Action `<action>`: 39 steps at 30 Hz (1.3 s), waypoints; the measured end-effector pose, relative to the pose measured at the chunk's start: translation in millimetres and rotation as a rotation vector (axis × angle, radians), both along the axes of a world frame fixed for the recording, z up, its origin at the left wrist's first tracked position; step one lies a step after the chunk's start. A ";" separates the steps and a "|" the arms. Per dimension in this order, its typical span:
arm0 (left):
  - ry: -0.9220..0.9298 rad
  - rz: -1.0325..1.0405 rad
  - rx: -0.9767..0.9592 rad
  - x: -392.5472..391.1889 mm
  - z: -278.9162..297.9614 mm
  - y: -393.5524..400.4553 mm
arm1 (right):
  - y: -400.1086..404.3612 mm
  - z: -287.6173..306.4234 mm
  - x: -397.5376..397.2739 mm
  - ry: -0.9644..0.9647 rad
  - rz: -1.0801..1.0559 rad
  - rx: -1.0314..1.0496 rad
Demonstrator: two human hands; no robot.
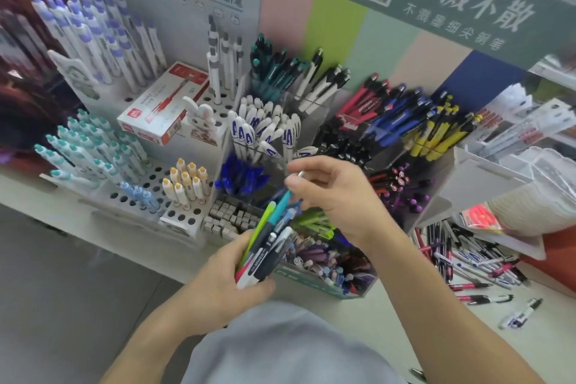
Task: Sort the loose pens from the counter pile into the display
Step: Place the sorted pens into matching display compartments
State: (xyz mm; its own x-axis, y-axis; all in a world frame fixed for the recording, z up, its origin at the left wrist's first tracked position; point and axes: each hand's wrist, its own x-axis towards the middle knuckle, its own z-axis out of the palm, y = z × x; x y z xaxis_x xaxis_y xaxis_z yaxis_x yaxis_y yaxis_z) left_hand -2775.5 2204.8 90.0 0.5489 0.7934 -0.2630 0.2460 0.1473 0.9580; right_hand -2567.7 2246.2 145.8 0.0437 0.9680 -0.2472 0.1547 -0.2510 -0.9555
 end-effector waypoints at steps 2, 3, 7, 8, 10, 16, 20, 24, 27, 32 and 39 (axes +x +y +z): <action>-0.011 -0.035 -0.018 2.9 -6.0 -2.4 | -7.8 12.4 13.0 0.059 -0.196 0.149; -0.027 -0.034 -0.038 3.4 -9.3 -3.5 | -12.4 19.2 19.7 0.040 -0.304 0.249; -0.173 0.061 -0.185 7.8 -14.7 -10.4 | -28.1 31.4 41.8 -0.104 -0.544 0.646; -0.205 0.109 -0.228 9.6 -15.4 -11.5 | -29.7 29.1 44.1 -0.133 -0.552 0.697; -0.275 0.218 -0.317 13.4 -19.2 -12.7 | -33.5 24.8 43.1 -0.211 -0.540 0.764; -0.449 0.397 -0.356 31.6 -7.0 -4.1 | -11.2 36.8 29.6 -0.250 -0.546 1.115; -0.531 0.435 -0.306 42.2 7.2 5.4 | 33.0 56.0 25.9 -0.238 -0.545 1.137; -0.540 0.461 -0.253 46.9 15.6 12.6 | 75.8 63.5 13.9 -0.402 -0.370 0.980; -0.542 0.466 -0.255 46.5 16.5 15.2 | 101.5 53.4 3.5 -0.600 -0.202 0.897; -0.555 0.483 -0.270 40.9 13.5 18.1 | 107.4 38.0 -3.4 -0.847 -0.140 0.785; -0.528 0.460 -0.262 41.5 13.5 21.4 | 120.7 44.9 -13.7 -0.865 -0.069 0.707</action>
State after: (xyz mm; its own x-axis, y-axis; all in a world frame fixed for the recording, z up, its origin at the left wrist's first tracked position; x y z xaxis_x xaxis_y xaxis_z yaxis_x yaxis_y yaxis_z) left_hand -2734.1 2226.1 103.5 0.2827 0.9208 -0.2687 -0.3781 0.3645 0.8510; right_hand -2581.4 2366.9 190.6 -0.0064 0.8678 0.4969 0.8428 0.2721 -0.4643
